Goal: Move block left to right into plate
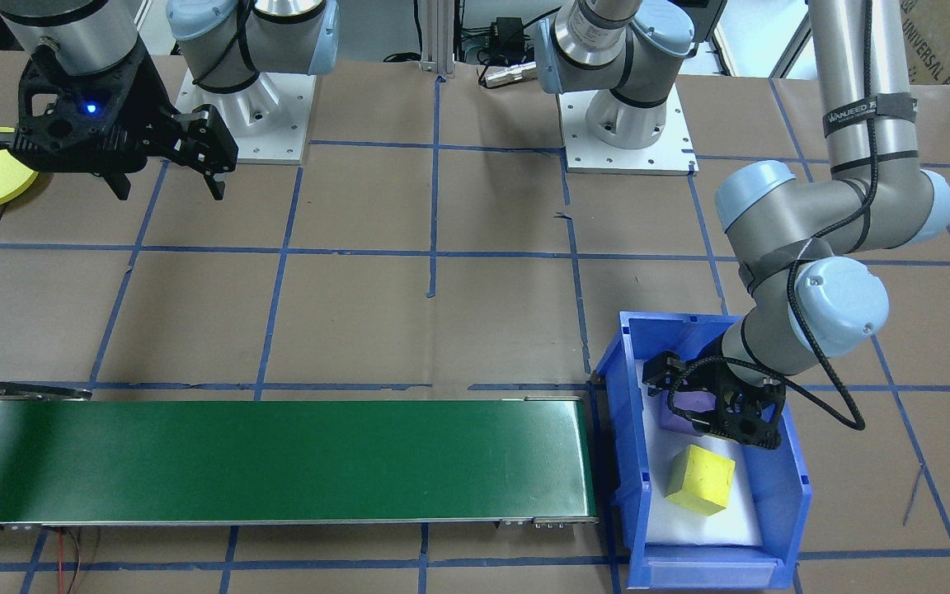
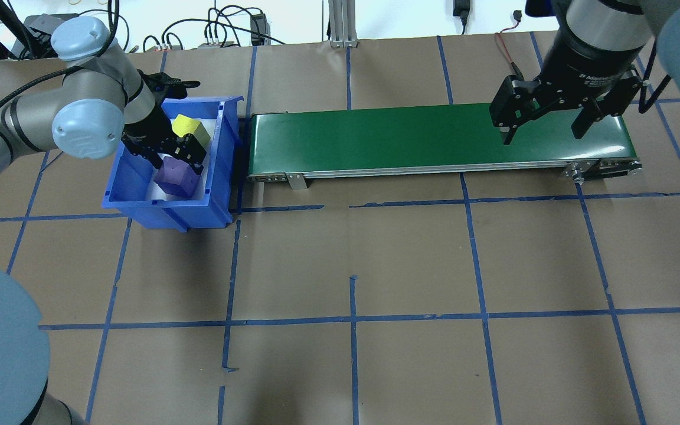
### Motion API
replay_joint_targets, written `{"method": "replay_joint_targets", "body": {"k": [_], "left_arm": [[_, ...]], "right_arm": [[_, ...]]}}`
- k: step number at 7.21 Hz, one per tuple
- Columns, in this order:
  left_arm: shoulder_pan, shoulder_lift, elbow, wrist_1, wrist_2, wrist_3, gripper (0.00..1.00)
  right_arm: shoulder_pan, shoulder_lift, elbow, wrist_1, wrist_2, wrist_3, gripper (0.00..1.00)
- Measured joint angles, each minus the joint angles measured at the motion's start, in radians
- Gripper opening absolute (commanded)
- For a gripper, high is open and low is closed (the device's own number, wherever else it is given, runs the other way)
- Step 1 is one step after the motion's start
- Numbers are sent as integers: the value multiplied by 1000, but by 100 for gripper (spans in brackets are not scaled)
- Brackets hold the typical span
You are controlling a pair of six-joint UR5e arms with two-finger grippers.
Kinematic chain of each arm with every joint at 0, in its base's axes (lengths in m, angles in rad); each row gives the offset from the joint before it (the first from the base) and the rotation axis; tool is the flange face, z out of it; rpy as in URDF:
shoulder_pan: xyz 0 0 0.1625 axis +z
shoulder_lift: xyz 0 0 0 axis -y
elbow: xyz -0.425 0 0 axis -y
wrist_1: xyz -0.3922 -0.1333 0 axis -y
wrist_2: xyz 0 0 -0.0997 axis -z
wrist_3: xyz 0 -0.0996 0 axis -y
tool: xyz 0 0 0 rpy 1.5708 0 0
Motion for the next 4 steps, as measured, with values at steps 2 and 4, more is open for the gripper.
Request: {"method": "replay_joint_targets", "body": {"k": [2,4], "left_arm": [[0,-5,-36,47,2,1,87],[1,-5,-33,60,4,5,100]], "right_arm": [[0,0,0,0,0,0,100],[0,0,0,0,0,0,100]]}}
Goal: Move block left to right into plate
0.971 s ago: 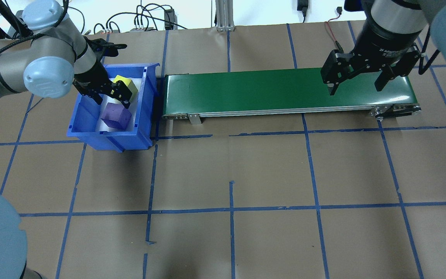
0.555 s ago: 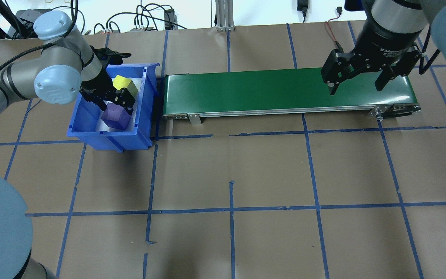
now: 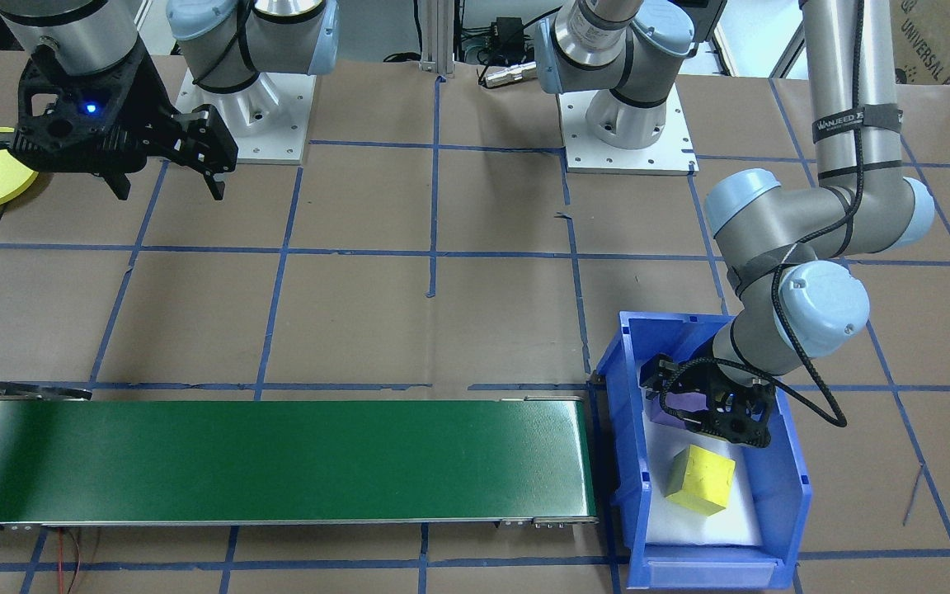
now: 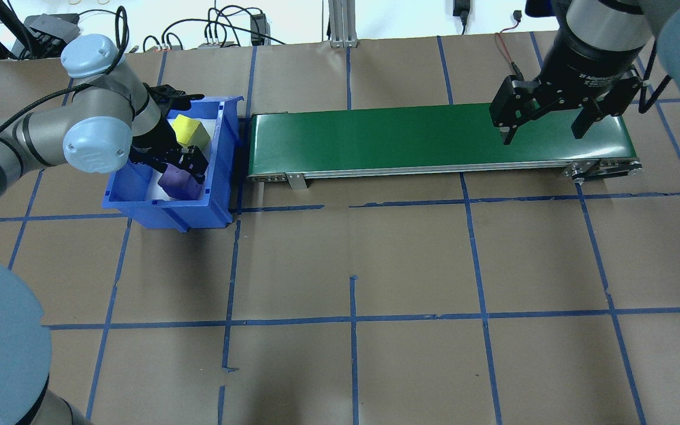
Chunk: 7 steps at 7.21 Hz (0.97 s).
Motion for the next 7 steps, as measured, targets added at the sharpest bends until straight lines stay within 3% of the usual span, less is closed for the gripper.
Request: {"method": "replay_joint_targets", "body": {"k": [7], "left_arm": [[0,18,21,2,5,1,100]], "right_arm": [[1,0,0,0,0,1,100]]}}
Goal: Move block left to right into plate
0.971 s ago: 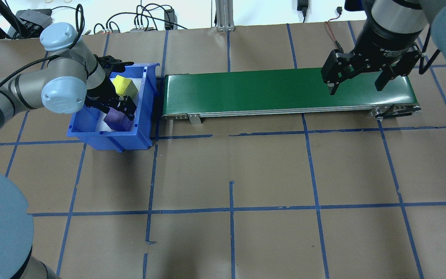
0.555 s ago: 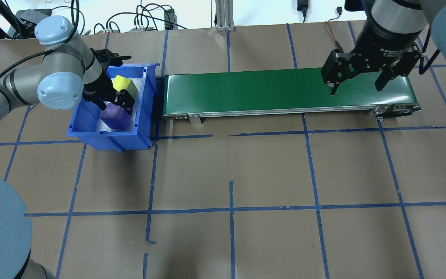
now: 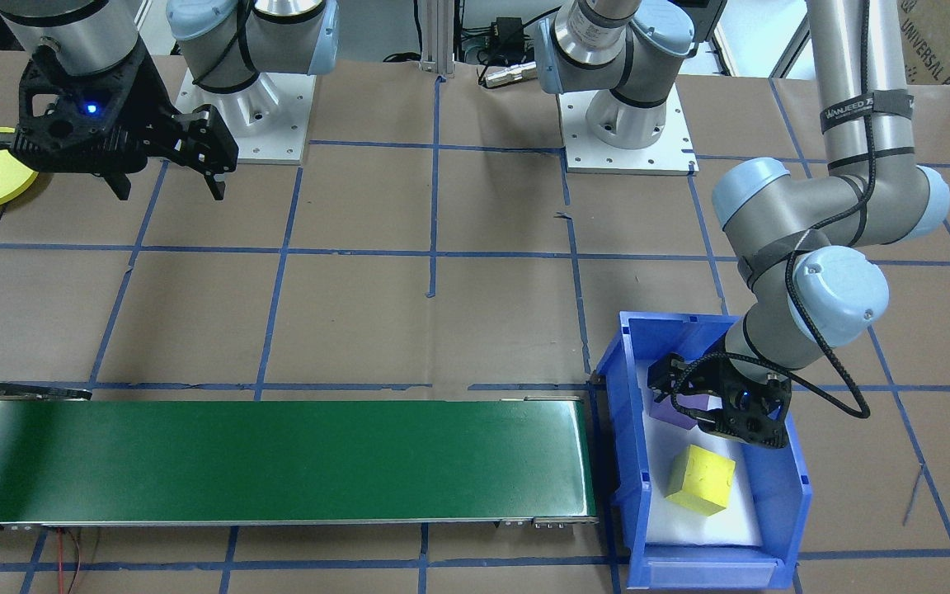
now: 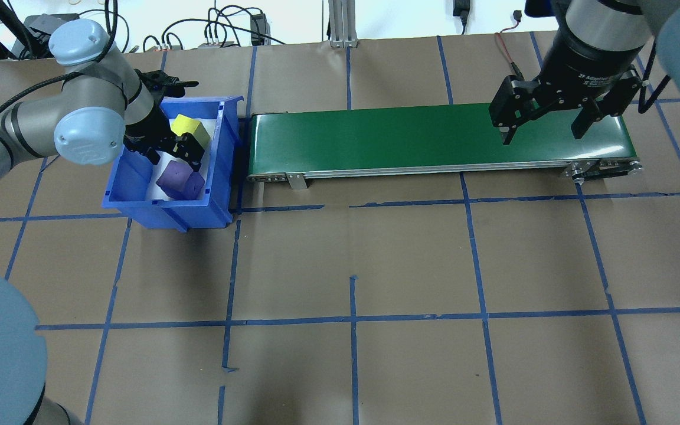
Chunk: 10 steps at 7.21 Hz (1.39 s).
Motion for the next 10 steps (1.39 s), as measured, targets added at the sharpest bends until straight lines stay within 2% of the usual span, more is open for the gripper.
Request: {"method": "replay_joint_targets", "body": {"k": [1,2,3,4,7,9,10], "left_arm": [[0,-5,-7,1,-1,0,100],[0,-11,-16,2,-1,-2,87],[0,-16,-23,2,-4,-5,62],[0,-19,-32,2,-8,-6,24],[0,9,-28,4,-6,-2,21],[-3,111,16,-31,-3,-7,22],[-15,174,46,-50,-18,-18,22]], "right_arm": [[-1,0,1,0,0,0,100],[-1,0,1,0,0,0,100],[-1,0,1,0,0,1,100],[-1,0,1,0,0,1,100],[0,0,0,0,0,1,100],[0,0,1,0,0,1,100],[0,0,0,0,0,2,100]]}}
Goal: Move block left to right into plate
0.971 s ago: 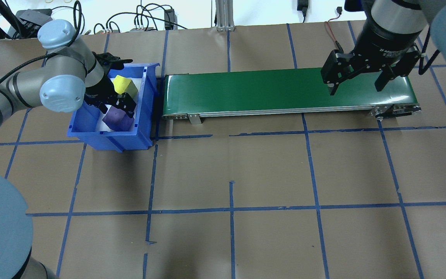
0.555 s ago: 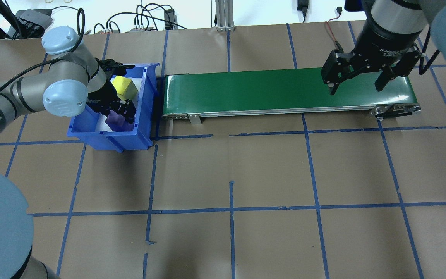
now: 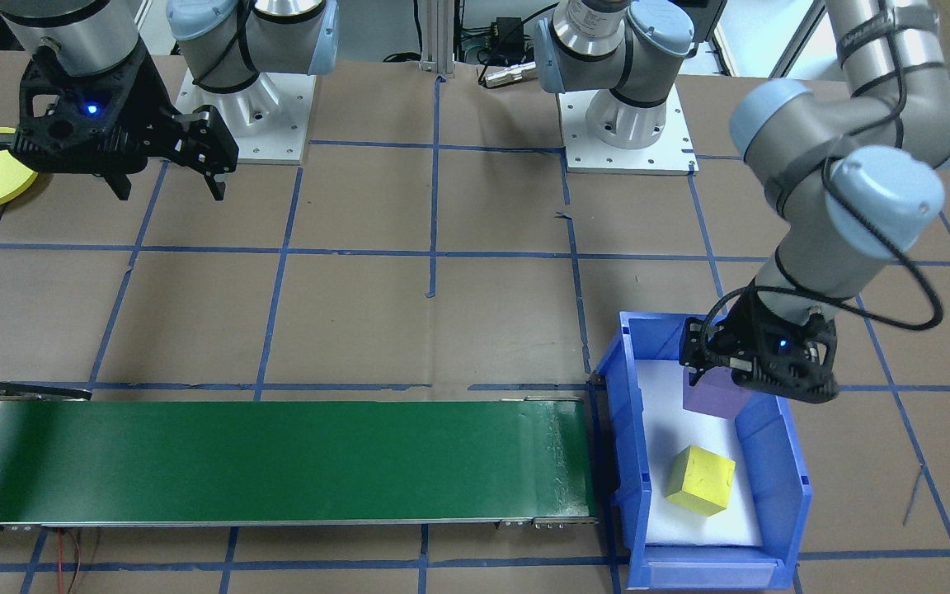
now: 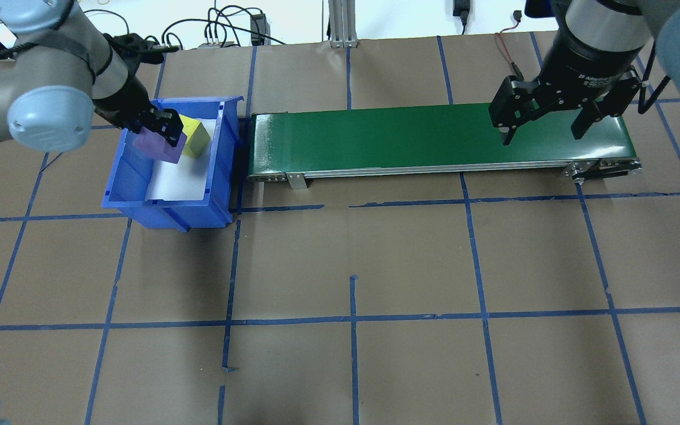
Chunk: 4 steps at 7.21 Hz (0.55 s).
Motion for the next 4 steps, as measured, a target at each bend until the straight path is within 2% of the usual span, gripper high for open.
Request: {"method": "replay_joint_targets", "body": {"k": [2,4], "left_arm": [[-57,59,42,-7,-98,-114,24],[-154,12,40,60,-137,-282,24]], "right_arm": [[-1,0,0,0,0,0,100],[-1,0,0,0,0,0,100]]}}
